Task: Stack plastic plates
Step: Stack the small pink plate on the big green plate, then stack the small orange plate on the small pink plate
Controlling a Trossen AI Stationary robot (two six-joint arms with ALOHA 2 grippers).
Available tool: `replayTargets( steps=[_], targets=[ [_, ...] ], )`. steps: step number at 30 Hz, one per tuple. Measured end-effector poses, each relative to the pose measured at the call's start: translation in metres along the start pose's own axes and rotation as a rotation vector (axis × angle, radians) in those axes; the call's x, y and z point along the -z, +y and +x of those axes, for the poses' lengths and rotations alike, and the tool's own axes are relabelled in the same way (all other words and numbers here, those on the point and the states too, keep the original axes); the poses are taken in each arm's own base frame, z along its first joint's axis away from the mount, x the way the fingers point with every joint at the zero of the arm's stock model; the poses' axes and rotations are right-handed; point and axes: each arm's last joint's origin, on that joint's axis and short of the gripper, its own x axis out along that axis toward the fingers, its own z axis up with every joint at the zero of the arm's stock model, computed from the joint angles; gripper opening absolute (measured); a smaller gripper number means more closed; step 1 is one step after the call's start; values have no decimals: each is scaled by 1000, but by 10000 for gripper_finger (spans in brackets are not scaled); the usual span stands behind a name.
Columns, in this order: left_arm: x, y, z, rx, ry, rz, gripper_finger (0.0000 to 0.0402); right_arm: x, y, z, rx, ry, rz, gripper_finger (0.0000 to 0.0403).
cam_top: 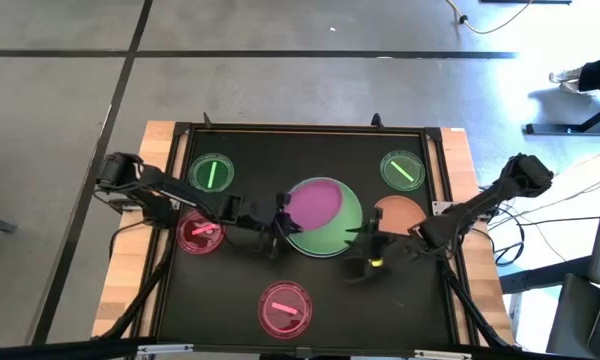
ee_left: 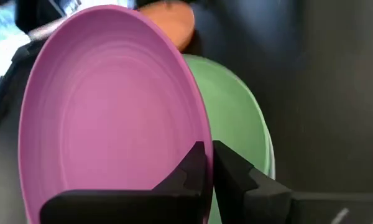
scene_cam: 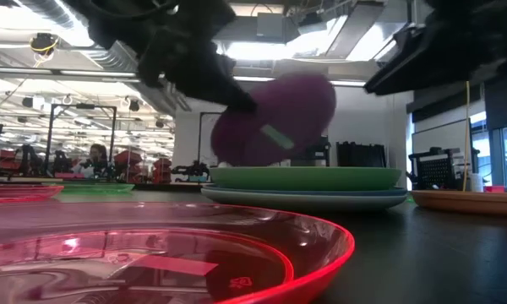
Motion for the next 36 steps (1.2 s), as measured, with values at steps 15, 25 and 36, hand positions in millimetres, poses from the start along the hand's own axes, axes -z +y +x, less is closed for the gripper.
replayTargets(
  steps=[15,25,36],
  targets=[
    [10,-15,22,18,-4,-22,12,3,4,-9,-5,12,-22,129],
    [10,-15,22,18,-4,-103,66,3,4,-9,-7,13,-18,129],
    [-2,-22,5,45,-28,-157,91,13,3,-10,-45,113,18,129]
  ],
)
